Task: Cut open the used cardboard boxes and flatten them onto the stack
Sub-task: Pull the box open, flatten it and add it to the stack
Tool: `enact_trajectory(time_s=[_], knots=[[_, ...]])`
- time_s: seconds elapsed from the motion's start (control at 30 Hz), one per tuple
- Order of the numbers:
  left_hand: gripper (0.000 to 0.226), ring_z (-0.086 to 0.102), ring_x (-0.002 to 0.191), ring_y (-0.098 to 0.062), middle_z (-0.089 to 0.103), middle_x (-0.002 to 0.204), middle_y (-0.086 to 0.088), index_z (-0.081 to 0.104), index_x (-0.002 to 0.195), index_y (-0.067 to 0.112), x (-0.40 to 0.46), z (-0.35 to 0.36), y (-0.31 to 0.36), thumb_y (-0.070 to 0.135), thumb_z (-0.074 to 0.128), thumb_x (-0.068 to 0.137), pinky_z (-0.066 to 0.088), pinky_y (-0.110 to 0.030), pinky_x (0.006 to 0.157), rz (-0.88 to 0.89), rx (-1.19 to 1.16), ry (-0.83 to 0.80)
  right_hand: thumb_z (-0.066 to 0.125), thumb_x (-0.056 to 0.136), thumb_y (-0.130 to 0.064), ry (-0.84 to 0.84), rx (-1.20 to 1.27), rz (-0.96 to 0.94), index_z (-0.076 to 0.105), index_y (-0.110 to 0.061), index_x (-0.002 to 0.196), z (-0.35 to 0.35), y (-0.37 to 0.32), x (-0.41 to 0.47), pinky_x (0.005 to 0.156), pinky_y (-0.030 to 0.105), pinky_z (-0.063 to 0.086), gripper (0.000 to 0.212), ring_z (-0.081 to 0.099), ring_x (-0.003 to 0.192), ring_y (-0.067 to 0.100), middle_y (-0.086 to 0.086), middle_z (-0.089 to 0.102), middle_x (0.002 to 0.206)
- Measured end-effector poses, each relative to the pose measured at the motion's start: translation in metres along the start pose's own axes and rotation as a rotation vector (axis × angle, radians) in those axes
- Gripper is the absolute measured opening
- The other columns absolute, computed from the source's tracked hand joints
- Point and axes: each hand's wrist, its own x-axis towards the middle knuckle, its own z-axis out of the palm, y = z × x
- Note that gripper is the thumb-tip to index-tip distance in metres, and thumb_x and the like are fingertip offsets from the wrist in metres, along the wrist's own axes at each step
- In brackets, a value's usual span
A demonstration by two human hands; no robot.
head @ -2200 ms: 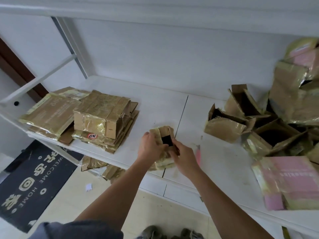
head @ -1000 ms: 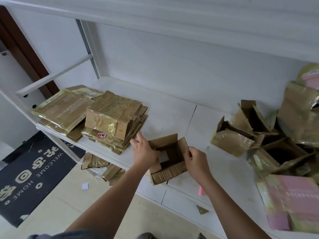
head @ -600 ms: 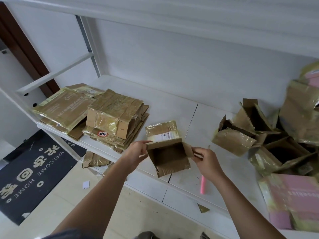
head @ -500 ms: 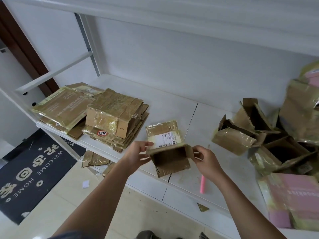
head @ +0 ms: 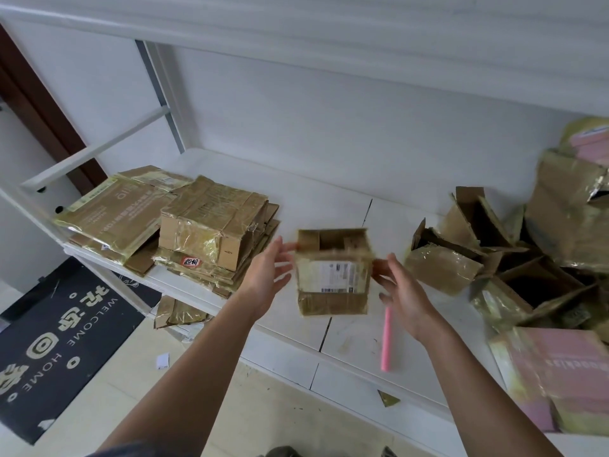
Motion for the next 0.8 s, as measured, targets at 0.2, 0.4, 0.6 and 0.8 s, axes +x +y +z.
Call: enact_trajectory(time_s=[0.2, 0.4, 0.6, 0.8], knots=[[0.013, 0.057, 0.085, -0.017, 0.061, 0.112, -0.012, 0.064, 0.082, 0.010, 0.002, 0.006, -0.031, -0.001, 0.070, 0.084, 0.043, -0.012, 0.061, 0.051, 0.379, 0.023, 0.052, 0.088, -0.064, -0.024, -0.207, 0.113, 0.058, -0.025, 0.104, -0.001, 0.021, -0.004, 0.098, 0.037, 0.047, 0.043, 0.062, 0.109, 0.009, -0.004, 0.064, 0.120], [0.043, 0.050, 0.082, -0.016, 0.052, 0.102, -0.003, 0.043, 0.092, 0.016, 0.008, 0.021, -0.035, 0.022, 0.082, 0.075, 0.037, -0.024, 0.060, 0.174, 0.739, 0.183, 0.075, 0.076, -0.057, 0.096, -0.380, -0.012, 0.054, -0.027, 0.112, 0.008, 0.021, -0.007, 0.090, 0.033, 0.052, 0.051, 0.060, 0.107, 0.009, -0.011, 0.061, 0.114], [0.064, 0.048, 0.083, -0.019, 0.041, 0.095, 0.004, 0.029, 0.099, 0.020, 0.002, 0.040, -0.033, 0.039, 0.083, 0.071, 0.039, -0.030, 0.067, 0.181, 0.937, 0.329, 0.079, 0.070, -0.059, 0.284, -0.620, -0.096, 0.045, -0.016, 0.117, 0.041, 0.018, -0.011, 0.065, 0.028, 0.047, 0.073, 0.062, 0.092, 0.017, -0.004, 0.060, 0.102], [0.061, 0.061, 0.083, -0.019, 0.062, 0.093, -0.005, 0.032, 0.143, 0.033, -0.004, 0.025, -0.015, 0.012, 0.058, 0.092, 0.050, -0.025, 0.066, 0.202, 0.451, 0.111, 0.067, 0.087, -0.034, 0.163, -0.564, -0.115, 0.038, -0.025, 0.141, 0.030, 0.010, -0.011, 0.083, 0.031, 0.050, 0.063, 0.058, 0.104, 0.017, -0.004, 0.056, 0.121]])
